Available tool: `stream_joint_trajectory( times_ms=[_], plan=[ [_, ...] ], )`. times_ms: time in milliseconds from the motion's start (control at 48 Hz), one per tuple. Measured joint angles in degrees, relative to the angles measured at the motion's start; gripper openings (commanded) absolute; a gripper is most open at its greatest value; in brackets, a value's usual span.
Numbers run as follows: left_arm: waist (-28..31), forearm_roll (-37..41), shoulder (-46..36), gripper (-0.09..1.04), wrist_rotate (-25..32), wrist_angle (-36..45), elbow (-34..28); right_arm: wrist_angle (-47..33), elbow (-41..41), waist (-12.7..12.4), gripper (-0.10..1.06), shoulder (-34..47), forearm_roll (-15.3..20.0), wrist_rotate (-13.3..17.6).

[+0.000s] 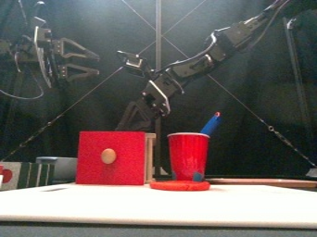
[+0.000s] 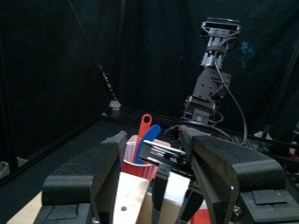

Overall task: Get the cutter from the drawer then cut the dough then place the extra dough in the bowl
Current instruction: Place the cutter on the board

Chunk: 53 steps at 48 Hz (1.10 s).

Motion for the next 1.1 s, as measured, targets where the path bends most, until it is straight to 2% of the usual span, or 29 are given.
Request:
stream_joint_trajectory(
  times_ms=[562, 1104],
  plan=[
    [0.0, -0.2, 0.1, 0.87, 0.0, 0.0, 0.4, 2.8, -0.9, 0.0, 0.72, -0.4, -3.0, 0.1],
    [0.0, -0.2, 0.0, 0.87, -0.1, 0.0, 1.1, 3.4, -1.4, -0.2, 0.72, -1.1, -3.3, 0.2]
  ],
)
